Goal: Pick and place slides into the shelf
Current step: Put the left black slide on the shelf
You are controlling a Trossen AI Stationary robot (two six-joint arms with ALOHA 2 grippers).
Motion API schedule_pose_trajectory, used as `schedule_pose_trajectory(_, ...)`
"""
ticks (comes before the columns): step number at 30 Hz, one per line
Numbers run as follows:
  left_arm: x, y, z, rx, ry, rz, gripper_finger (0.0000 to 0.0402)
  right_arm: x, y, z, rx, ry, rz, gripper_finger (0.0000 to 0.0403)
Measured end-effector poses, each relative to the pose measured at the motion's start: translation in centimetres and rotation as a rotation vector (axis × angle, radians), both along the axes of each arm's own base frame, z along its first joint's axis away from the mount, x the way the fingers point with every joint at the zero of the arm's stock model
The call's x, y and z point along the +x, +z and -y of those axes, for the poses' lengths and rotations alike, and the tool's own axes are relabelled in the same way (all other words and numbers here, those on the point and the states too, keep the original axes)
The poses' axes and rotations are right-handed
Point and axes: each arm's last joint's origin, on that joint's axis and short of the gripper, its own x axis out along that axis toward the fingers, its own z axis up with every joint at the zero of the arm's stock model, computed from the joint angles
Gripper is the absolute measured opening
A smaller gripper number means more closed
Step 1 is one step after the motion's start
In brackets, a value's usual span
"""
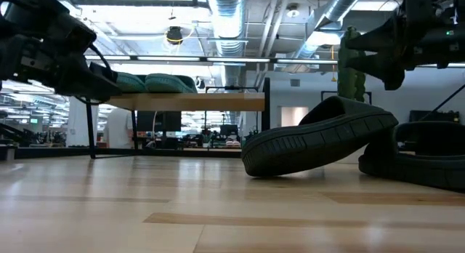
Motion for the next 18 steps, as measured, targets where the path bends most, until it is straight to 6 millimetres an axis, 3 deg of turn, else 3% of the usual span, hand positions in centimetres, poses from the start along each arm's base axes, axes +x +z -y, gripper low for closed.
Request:
schedule_pose_trajectory(5, -0.2, -0.8, 0.0, -0.024, 0.008, -0.085, 0.0, -0.1, 0.0, -0.7, 0.013, 0.095, 0.008, 0.0222)
schedule_pose_trajectory(13, -0.7, -1.9, 0.0, 0.027, -0.009, -0.211, 0.0, 0.2, 1.1, -2.4, 0.073, 0.209, -0.065, 0.0079)
schedule_pose_trajectory(18, -0.4, -1.1, 0.0, -0.052, 0.026, -0.124, 0.0, 0.3, 1.4, -3.1, 0.136, 0.206, -0.198, 0.0062)
